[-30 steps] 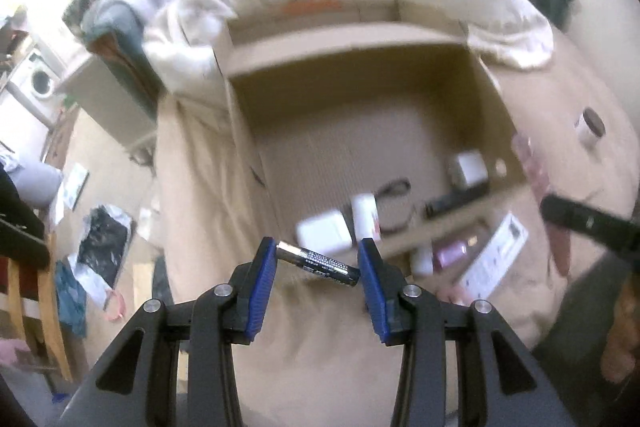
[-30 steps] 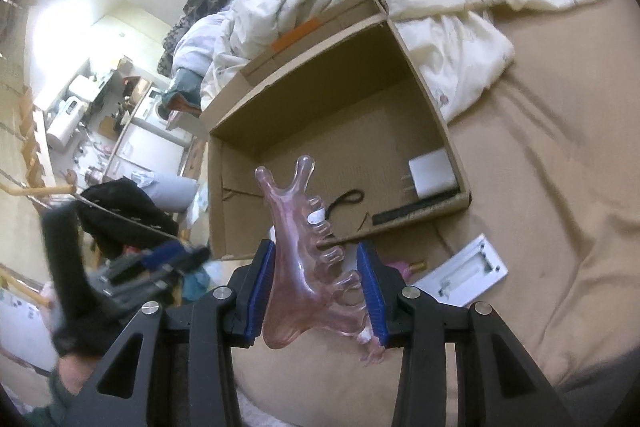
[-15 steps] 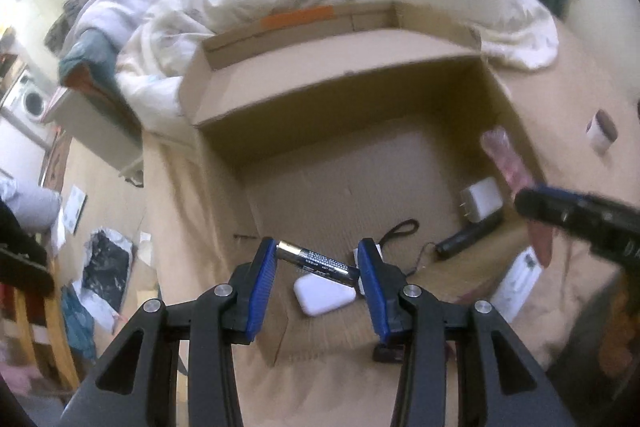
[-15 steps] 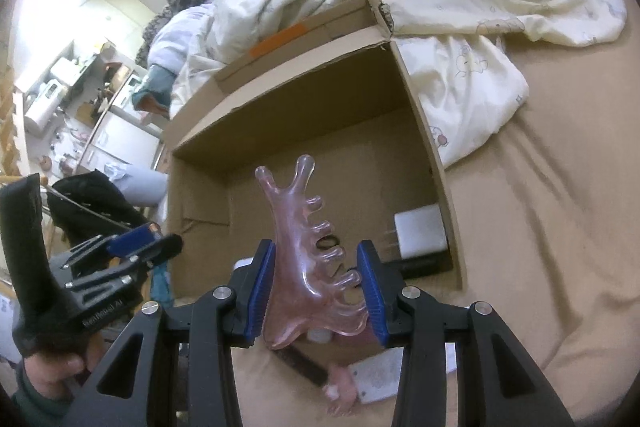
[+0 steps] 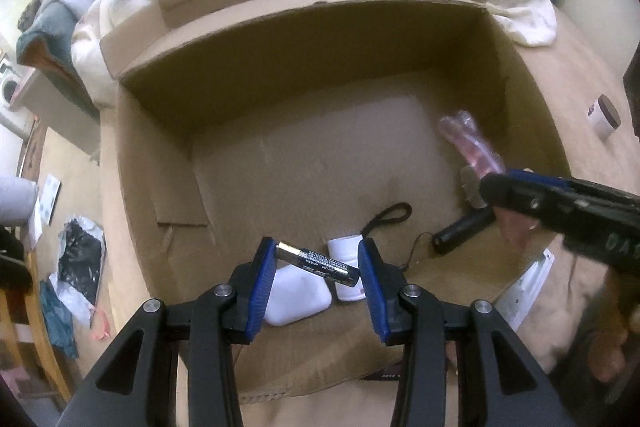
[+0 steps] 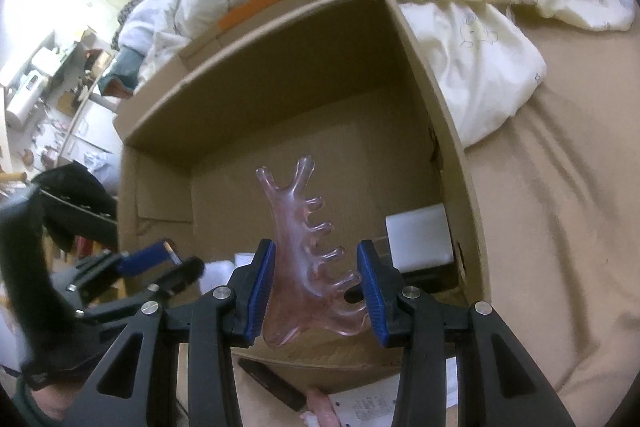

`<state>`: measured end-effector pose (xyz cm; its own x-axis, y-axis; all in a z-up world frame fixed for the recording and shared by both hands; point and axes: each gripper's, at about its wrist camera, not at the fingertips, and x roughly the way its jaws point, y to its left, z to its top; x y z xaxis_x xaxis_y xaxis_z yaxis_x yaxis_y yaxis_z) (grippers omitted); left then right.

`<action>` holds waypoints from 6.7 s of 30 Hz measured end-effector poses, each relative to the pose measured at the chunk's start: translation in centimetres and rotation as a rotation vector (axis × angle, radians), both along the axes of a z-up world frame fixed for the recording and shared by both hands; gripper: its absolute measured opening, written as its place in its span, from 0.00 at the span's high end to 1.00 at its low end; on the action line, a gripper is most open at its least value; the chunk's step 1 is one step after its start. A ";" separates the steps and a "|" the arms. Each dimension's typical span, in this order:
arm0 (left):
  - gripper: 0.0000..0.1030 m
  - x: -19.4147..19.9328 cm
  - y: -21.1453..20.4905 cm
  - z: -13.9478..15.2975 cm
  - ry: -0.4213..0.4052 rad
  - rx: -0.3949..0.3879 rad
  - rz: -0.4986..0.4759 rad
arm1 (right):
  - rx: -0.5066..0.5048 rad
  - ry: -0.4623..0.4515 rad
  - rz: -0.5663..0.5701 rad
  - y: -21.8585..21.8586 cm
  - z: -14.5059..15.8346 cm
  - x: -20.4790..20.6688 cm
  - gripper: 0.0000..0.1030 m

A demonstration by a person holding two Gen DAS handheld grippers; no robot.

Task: Organize rigid objects
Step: 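Carry the claw clip and battery into the box and open both tools, then lift both tools out of the box toward the remaining items, then grasp the white battery charger with the right tool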

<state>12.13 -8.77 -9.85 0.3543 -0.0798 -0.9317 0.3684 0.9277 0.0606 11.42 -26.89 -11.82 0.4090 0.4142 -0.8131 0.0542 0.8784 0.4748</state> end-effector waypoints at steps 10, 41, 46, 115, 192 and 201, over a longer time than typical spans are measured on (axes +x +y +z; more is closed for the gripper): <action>0.63 0.9 0.5 -0.7 0.039 -0.004 0.042 | -0.017 -0.009 -0.002 0.2 0.1 0.0 0.58; 0.30 0.2 0.2 1.1 -0.061 0.013 0.027 | 0.057 -0.146 -0.099 -1.5 2.5 -0.2 0.00; 0.27 0.1 -0.2 1.4 -0.079 0.018 0.020 | 0.063 -0.151 -0.108 -1.7 2.6 -0.3 0.00; 0.27 -7.5 6.4 3.3 0.018 -0.179 0.260 | -0.270 0.295 -0.028 -2.5 -3.7 -6.2 0.00; 0.27 -6.8 5.7 1.2 0.058 -0.135 0.245 | -0.203 -0.100 0.117 0.8 7.6 -12.9 0.55; 0.27 -6.4 5.5 -0.4 0.091 -0.109 0.233 | -0.142 -0.212 0.063 -0.8 7.5 -10.5 0.55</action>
